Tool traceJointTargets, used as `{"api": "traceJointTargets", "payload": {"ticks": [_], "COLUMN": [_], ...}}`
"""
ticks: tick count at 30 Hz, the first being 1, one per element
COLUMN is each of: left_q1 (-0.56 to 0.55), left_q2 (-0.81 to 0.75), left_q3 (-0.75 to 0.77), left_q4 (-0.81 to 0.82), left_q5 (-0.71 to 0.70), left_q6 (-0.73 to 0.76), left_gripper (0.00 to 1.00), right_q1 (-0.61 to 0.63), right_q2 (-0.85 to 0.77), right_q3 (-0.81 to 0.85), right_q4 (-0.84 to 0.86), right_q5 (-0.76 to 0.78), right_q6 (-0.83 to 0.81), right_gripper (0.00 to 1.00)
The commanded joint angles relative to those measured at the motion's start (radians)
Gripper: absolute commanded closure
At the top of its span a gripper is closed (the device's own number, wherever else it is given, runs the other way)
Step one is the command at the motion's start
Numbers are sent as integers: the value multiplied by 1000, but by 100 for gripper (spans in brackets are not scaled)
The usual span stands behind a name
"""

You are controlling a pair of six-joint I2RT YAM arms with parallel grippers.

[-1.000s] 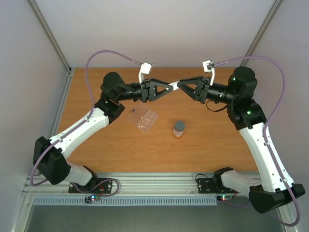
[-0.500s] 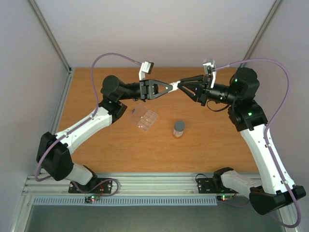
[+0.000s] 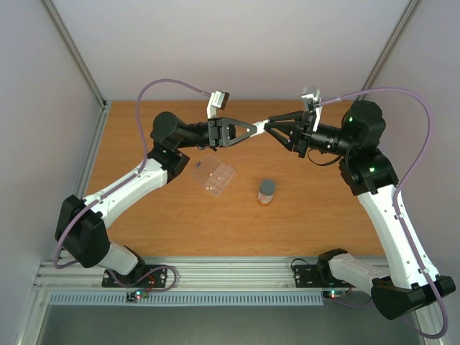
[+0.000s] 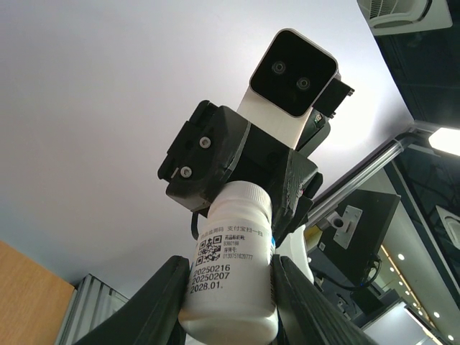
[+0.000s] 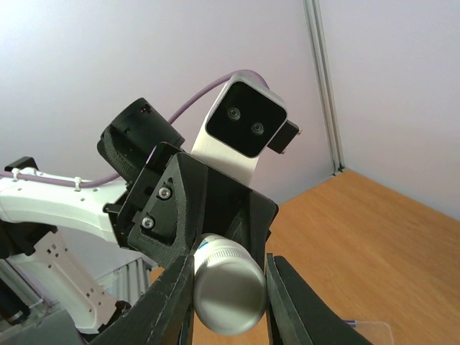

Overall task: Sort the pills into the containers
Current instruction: Unscrew the lid of the pill bottle.

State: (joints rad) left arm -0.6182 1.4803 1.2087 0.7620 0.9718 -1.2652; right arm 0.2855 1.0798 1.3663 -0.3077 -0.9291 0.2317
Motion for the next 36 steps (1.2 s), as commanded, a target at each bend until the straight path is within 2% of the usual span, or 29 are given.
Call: {"api": "traceJointTargets", "payload": {"ticks": [1, 8, 15, 23, 29, 36], "left_q1": [33, 32, 32, 32, 32, 32], "left_q2": [11, 12, 11, 13, 14, 7], "left_q3": [1, 12, 12, 13, 16, 26], "left_q4": [95, 75, 70, 75, 70, 24], "left_q5": [-40, -41, -45, -42, -45, -53], "left_q6": [-29, -10, 4, 6, 11, 45], "left_gripper": [100, 100, 100, 100, 100, 100], "right_q1": [-2, -2, -2, -1, -1, -2], "right_q2": [-30, -11, -2, -2, -2, 23], "right_q3": [16, 13, 17, 14, 19, 28], "right_q4": [-13, 11, 24, 7, 4, 40], "right_q5": [-2, -40, -40, 44, 82, 35], "right_q6": [-29, 14, 35, 38, 75, 190], "right_gripper": [73, 60, 58, 57, 52, 46]}}
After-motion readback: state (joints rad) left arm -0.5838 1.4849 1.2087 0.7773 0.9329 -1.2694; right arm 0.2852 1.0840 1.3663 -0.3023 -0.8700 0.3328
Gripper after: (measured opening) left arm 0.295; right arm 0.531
